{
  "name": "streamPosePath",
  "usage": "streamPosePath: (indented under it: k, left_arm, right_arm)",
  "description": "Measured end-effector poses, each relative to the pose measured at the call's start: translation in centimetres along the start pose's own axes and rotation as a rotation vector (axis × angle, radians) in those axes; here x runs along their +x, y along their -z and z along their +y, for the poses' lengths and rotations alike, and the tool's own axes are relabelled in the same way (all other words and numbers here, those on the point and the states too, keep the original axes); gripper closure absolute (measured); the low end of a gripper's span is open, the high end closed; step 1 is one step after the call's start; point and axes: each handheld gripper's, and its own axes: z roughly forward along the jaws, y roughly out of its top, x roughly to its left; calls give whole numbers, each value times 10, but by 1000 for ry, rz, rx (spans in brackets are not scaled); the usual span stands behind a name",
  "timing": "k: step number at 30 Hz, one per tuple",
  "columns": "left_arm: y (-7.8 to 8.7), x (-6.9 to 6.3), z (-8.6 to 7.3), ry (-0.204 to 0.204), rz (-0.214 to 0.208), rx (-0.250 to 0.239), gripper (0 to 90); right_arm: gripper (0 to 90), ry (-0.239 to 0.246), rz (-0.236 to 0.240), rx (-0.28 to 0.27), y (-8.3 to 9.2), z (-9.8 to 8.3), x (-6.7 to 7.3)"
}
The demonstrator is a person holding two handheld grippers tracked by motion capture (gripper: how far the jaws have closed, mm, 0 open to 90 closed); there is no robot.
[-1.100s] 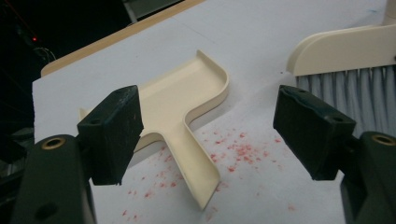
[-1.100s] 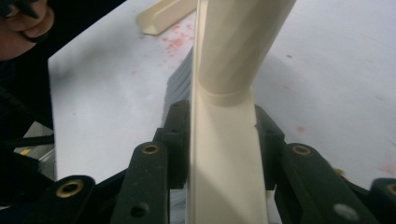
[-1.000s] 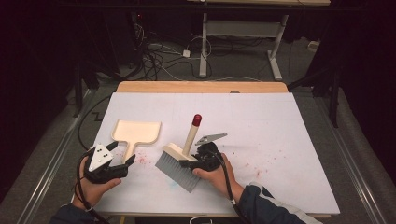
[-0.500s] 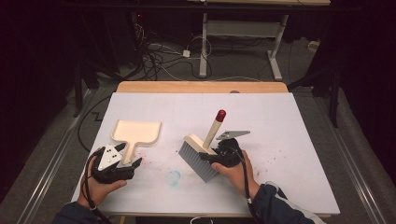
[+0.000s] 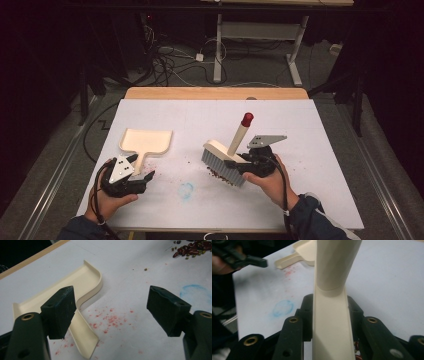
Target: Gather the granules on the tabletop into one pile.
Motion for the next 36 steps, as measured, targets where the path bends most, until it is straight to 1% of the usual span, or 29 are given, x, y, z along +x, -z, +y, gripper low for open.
streamPosePath:
  k: [1,4,6,8,9,11,14,17,18,19,20,23,25,26,27,28,30,33,36]
  left_arm:
    - [0,0,0,-4,-1,3,227]
    - [-2,-2,1,-14,0,10,227]
    - [-3,-3,1,-21,-1,14,227]
    - [-4,-4,1,-30,0,20,227]
    - [-4,-4,2,-47,6,18,227]
    - [-4,-5,2,-56,6,20,227]
    - [-5,-6,2,-60,4,21,227]
    - [-6,-7,2,-67,-1,26,227]
    - [-6,-7,2,-71,-2,30,227]
    - [-7,-8,2,-73,-3,32,227]
    - [-7,-8,2,-74,-6,31,227]
    - [-8,-9,2,-81,-10,35,227]
    - [-9,-10,2,-85,-13,40,227]
    - [-9,-10,3,-87,-14,41,226]
    - [-10,-10,3,-88,-16,40,226]
    - [-10,-11,3,-90,-18,41,227]
    - [-10,-11,3,-95,-19,44,227]
    - [-11,-12,3,-95,-23,46,227]
    - [-11,-12,3,-95,-26,46,227]
  right_arm:
    - [673,34,-5,6,5,1,1]
    - [673,152,27,7,18,0,6]
    - [673,223,73,9,24,-4,11]
    - [672,297,110,36,26,-10,15]
    - [672,327,130,54,26,-13,17]
    - [673,368,150,81,25,-19,20]
    - [672,400,219,114,19,-25,20]
    - [673,446,248,157,11,-28,19]
    - [673,454,246,170,8,-29,18]
    - [673,444,256,157,5,-28,15]
    - [673,437,260,159,4,-26,13]
    - [671,437,238,157,0,-22,0]
    - [671,414,227,157,-2,-19,-9]
    - [671,410,210,148,-3,-17,-13]
    - [671,409,196,147,-5,-16,-15]
    - [672,414,193,147,-6,-13,-18]
    - [672,417,180,138,-10,-10,-22]
    - [672,411,177,138,-16,-5,-28]
    - [673,415,139,142,-18,-1,-29]
